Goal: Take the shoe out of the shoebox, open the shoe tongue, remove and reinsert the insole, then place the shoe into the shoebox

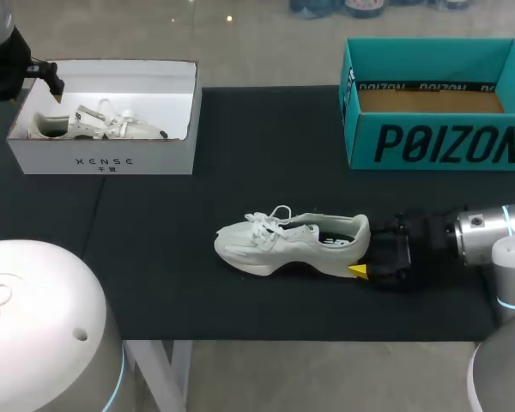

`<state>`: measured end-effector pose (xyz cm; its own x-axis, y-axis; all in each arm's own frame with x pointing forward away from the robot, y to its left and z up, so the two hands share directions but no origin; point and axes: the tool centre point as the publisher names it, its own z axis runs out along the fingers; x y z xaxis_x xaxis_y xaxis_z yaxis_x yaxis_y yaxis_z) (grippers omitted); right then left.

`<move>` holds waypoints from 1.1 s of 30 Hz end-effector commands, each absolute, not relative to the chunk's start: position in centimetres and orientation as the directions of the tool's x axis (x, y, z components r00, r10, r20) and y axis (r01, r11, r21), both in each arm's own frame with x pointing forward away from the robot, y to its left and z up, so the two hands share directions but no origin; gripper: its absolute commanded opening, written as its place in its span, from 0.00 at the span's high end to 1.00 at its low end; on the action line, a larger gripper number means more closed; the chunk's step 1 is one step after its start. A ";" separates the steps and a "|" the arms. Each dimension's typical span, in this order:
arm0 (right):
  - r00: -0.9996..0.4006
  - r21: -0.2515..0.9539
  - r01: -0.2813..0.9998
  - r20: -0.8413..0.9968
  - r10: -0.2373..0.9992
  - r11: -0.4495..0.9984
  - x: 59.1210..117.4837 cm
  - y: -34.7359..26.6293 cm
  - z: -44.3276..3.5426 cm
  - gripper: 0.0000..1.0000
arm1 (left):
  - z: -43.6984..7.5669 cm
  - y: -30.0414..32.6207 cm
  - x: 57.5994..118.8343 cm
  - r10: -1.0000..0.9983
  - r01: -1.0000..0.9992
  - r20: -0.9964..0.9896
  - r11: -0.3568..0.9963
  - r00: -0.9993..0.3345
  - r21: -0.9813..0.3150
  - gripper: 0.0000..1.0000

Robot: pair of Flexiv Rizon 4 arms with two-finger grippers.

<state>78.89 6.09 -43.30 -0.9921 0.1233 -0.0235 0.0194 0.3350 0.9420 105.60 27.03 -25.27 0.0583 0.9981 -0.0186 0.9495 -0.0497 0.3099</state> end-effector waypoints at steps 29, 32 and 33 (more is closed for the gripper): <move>-0.992 0.941 0.021 -0.022 0.125 0.337 79.0 6.4 -43.5 1.00 | -25.6 9.8 94.6 0.835 0.814 -0.081 0.550 -0.545 0.186 0.00; -0.992 0.941 0.021 -0.022 0.125 0.337 79.0 6.4 -43.5 1.00 | -25.6 9.8 94.6 0.835 0.814 -0.081 0.550 -0.545 0.186 0.00; -0.992 0.941 0.021 -0.022 0.125 0.337 79.0 6.4 -43.5 1.00 | -25.6 9.8 94.6 0.835 0.814 -0.081 0.550 -0.545 0.186 0.00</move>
